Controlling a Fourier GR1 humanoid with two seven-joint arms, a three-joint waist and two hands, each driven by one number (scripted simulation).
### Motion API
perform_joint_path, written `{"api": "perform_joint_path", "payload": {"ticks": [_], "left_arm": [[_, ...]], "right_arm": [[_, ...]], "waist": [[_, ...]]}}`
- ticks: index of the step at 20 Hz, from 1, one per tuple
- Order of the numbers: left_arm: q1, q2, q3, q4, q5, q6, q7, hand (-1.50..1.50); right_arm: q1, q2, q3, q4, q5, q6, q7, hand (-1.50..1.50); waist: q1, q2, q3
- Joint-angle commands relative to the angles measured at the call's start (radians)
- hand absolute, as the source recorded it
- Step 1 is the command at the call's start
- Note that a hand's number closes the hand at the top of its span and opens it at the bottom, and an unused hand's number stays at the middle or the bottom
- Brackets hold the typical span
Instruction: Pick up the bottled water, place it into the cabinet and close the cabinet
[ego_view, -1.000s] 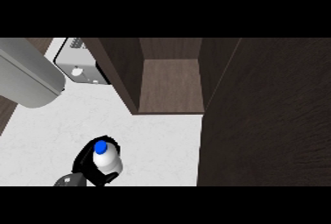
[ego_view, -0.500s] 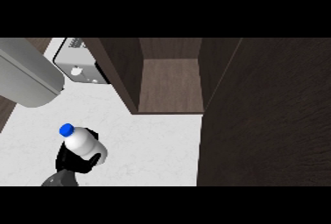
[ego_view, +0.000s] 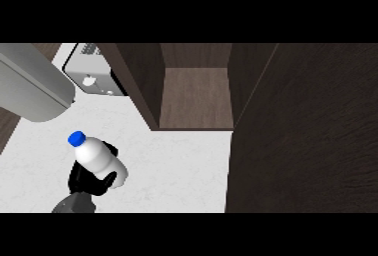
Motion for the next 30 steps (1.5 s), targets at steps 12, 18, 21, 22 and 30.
{"api": "perform_joint_path", "payload": {"ticks": [12, 18, 21, 22, 30], "left_arm": [[0.027, -0.081, -0.295, -0.503, 0.079, 0.383, 0.245, 1.5], [-0.104, -0.082, -0.35, -0.518, 0.042, 0.514, 0.278, 1.5], [-0.114, -0.082, -0.445, -0.591, 0.026, 0.642, 0.313, 1.5], [-0.162, -0.082, -0.43, -0.528, 0.038, 0.668, 0.299, 1.5], [-0.389, -0.082, -0.498, -0.448, -0.047, 0.852, 0.329, 1.5]], "right_arm": [[-0.004, 0.002, 0.05, 0.002, 0.013, -0.026, 0.008, -1.5], [-0.023, -0.005, 0.05, -0.017, -0.01, -0.038, 0.044, -1.5], [-0.006, 0.012, 0.086, 0.022, 0.016, -0.042, -0.021, -1.5], [0.007, 0.0, 0.075, 0.038, 0.003, -0.027, -0.052, -1.5], [-0.075, 0.013, 0.059, 0.058, 0.0, -0.049, -0.003, -1.5]], "waist": [[-0.006, 0.0, 0.0], [-0.009, 0.002, 0.0], [-0.009, 0.001, 0.0], [-0.012, 0.002, 0.0], [-0.014, 0.004, 0.0]]}}
